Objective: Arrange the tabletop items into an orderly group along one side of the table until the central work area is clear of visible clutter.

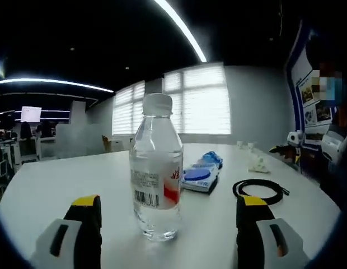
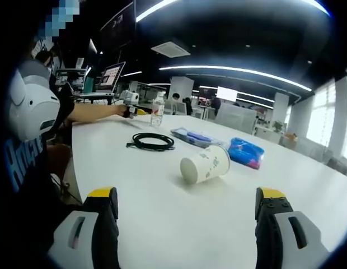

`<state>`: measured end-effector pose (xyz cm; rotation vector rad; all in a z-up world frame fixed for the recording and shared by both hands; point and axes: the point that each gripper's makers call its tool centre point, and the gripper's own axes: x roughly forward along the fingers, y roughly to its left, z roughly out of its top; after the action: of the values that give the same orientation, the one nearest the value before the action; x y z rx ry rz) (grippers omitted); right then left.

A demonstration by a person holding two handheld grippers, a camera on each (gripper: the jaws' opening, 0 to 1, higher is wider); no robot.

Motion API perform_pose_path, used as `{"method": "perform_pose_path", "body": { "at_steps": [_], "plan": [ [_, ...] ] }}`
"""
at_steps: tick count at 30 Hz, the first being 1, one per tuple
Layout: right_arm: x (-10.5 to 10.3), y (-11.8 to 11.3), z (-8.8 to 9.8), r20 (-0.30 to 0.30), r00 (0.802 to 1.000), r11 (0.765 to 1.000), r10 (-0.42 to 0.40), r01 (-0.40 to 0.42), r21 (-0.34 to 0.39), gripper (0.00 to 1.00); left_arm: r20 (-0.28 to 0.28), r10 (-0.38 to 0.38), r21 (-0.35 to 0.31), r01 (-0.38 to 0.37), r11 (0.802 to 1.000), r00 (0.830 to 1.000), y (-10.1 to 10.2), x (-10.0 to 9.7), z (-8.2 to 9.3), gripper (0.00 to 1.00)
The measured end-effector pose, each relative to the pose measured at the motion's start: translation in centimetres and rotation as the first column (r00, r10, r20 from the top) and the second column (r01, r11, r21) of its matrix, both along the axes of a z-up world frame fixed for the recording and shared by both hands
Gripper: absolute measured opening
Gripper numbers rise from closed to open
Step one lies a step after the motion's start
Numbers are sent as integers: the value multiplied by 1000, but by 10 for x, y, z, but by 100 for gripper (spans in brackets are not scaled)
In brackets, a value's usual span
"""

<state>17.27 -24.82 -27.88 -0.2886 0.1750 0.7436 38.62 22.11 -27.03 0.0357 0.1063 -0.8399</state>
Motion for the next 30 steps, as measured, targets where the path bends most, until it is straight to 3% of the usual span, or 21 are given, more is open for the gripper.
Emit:
{"method": "perform_pose_path", "body": {
  "at_steps": [4,13,15,17,19,30],
  "plan": [
    [2,-3,1,-3,1000,1000,-7,7,10,100,-6,6,-22,-6,1000,1000,4,-12,4,100],
    [4,-5,2,-4,1000,1000,-1,1,21,100,-6,66,5,-65,998,998,1,-36,8,100],
    [4,-5,2,-2,1000,1000,2,-2,24,100,-8,123,-5,-123,992,992,5,-36,10,100],
    [5,-5,2,1,1000,1000,8,-8,23,100,25,129,-10,-129,992,991,4,-41,17,100],
    [6,-5,1,0,1000,1000,9,-9,24,100,12,154,44,-155,987,988,6,-42,14,100],
    [10,-5,0,3,1000,999,25,-25,26,100,105,186,26,-190,981,977,-22,-74,66,100]
  ]
}}
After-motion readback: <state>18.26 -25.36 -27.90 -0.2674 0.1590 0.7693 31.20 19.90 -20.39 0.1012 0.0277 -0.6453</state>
